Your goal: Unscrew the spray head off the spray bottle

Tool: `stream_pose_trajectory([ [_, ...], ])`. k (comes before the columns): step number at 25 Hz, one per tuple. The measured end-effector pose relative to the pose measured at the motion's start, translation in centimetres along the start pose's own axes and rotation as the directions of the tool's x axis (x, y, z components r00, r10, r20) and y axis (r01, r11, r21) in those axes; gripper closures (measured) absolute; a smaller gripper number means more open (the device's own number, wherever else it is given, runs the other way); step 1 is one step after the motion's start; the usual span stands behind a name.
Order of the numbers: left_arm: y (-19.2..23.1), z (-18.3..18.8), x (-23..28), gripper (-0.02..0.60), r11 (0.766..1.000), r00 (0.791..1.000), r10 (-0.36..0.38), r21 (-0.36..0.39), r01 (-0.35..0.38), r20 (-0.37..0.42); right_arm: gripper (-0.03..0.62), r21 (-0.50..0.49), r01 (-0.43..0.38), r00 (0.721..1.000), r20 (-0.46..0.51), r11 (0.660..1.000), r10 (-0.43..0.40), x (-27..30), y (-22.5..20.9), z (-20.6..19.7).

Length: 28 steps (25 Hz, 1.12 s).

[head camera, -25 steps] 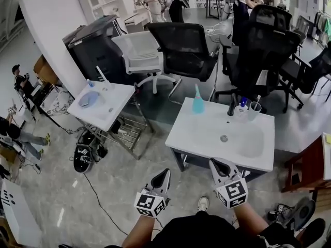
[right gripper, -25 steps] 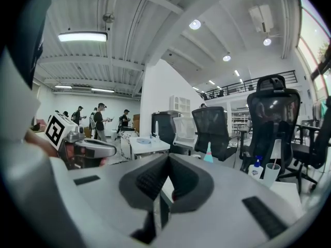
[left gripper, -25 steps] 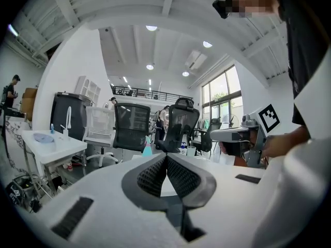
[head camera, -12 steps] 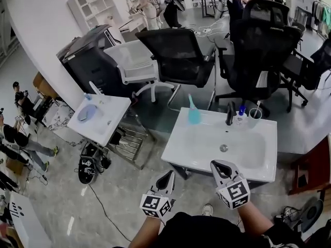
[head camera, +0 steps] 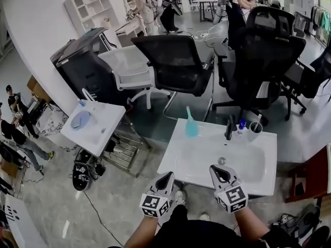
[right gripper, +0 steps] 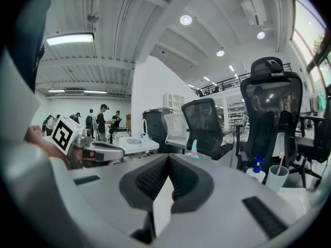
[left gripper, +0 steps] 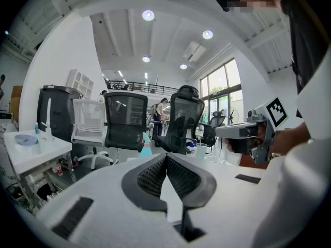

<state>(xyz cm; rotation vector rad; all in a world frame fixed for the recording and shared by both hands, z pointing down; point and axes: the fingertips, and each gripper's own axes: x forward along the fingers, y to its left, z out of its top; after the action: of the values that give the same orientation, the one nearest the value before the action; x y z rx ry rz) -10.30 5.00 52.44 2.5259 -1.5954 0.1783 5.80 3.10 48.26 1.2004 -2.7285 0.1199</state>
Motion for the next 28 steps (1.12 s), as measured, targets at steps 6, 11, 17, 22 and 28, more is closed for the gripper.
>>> stream_pose_trajectory([
  [6,3.8,1.3,4.7,0.568,0.999,0.999,-0.051,0.009,0.051,-0.001,0.588,-0.005,0.045,0.999,-0.007,0.999,-0.045,4.8,-2.0,1.3],
  [11,7.0,1.8,8.8,0.568,0.995,0.995,-0.101,0.017,0.101,-0.022,0.588,0.004,0.092,0.996,-0.018,0.996,-0.092,8.8,-3.8,2.2],
  [17,9.0,2.2,12.9,0.568,0.977,0.980,-0.193,0.083,0.197,-0.050,0.588,0.031,0.168,0.985,-0.051,0.985,-0.167,12.4,-5.6,2.1],
  [22,10.5,1.9,15.0,0.568,0.957,0.964,-0.256,0.123,0.263,-0.070,0.588,0.037,0.213,0.974,-0.092,0.976,-0.209,15.1,-5.7,1.9],
  [28,12.1,1.5,16.8,0.568,0.945,0.955,-0.287,0.137,0.296,-0.081,0.588,0.028,0.318,0.943,-0.115,0.948,-0.313,17.0,-6.4,2.0],
])
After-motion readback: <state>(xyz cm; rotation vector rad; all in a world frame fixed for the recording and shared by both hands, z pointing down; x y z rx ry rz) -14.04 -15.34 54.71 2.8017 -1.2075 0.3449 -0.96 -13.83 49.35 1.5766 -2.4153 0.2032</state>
